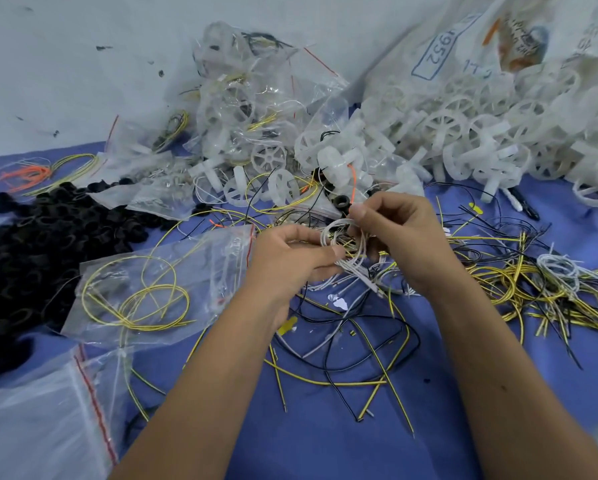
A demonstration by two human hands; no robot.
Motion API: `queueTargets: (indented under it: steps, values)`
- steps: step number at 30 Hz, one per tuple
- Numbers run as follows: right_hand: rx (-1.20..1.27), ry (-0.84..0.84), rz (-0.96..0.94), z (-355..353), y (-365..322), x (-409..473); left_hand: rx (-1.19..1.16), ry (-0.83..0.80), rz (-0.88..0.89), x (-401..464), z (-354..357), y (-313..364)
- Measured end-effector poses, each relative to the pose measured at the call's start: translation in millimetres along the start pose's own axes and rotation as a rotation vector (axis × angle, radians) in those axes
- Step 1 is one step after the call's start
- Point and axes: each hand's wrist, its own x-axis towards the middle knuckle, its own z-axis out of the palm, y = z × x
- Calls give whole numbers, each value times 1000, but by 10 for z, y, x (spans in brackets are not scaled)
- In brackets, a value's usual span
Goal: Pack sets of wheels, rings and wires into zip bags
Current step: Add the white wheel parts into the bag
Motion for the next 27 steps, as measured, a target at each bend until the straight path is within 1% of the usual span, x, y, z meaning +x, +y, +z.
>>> queueTargets:
  steps: [3,6,9,12,14,15,18,19,20,21,24,25,26,27]
  values:
    - [8,49,58,7,0,4,79,16,119,23,-121,125]
    - [-52,17,87,80,6,-16,71,164,250,45,-215,124]
    - [-32,-46,87,226,-20,-37,-39,267,282,10,-264,17]
    - [39,-127,95,441,-50,-39,-135,306,299,-25,-266,-72]
    - [110,-111,93,622,-66,-28,-199,299,297,-36,-253,-74]
    - [149,-77,98,702,-72,-16,-220,301,298,-29,-251,-60]
    - [274,5,167,894,-93,42,-210,327,329,13,-321,-14]
    - [291,26,189,938,-87,76,-162,339,350,27,-364,-8]
    - [307,52,213,976,-81,106,-66,359,382,40,-409,-11]
    - [323,88,237,1007,-57,130,82,395,424,46,-456,-24]
    - [331,225,276,1067,37,141,677,589,598,54,-597,-116]
    - [301,252,268,1064,74,126,845,646,623,60,-642,-155]
    - [265,263,256,1060,113,109,944,669,602,66,-686,-193]
    - [229,262,238,1040,144,90,971,664,540,74,-727,-220]
